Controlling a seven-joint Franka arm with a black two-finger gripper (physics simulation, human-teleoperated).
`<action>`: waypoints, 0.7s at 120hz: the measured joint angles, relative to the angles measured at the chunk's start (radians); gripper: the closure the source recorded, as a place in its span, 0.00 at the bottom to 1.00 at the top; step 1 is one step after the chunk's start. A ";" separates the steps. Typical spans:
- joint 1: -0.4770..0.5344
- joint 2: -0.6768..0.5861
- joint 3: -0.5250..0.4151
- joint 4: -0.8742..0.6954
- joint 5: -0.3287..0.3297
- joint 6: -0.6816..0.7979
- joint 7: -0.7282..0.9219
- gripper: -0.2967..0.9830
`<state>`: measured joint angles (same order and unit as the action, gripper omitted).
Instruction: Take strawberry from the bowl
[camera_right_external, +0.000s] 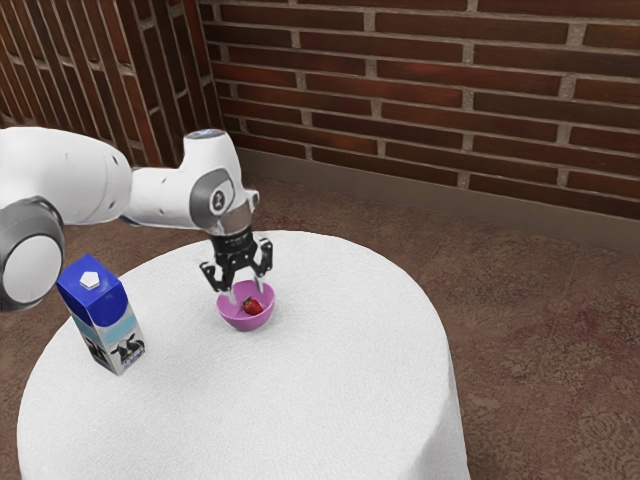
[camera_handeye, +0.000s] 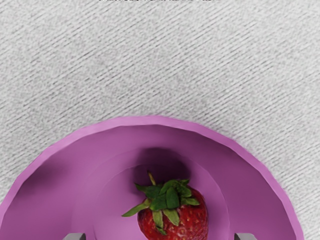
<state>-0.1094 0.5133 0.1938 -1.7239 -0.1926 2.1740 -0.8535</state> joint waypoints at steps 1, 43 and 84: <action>0.000 0.004 0.000 0.003 0.000 0.000 -0.002 0.50; -0.001 0.069 -0.001 0.021 -0.010 0.035 -0.070 0.53; 0.000 0.071 0.000 0.020 -0.028 0.066 -0.087 0.58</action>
<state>-0.1096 0.5843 0.1934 -1.7038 -0.2205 2.2404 -0.9402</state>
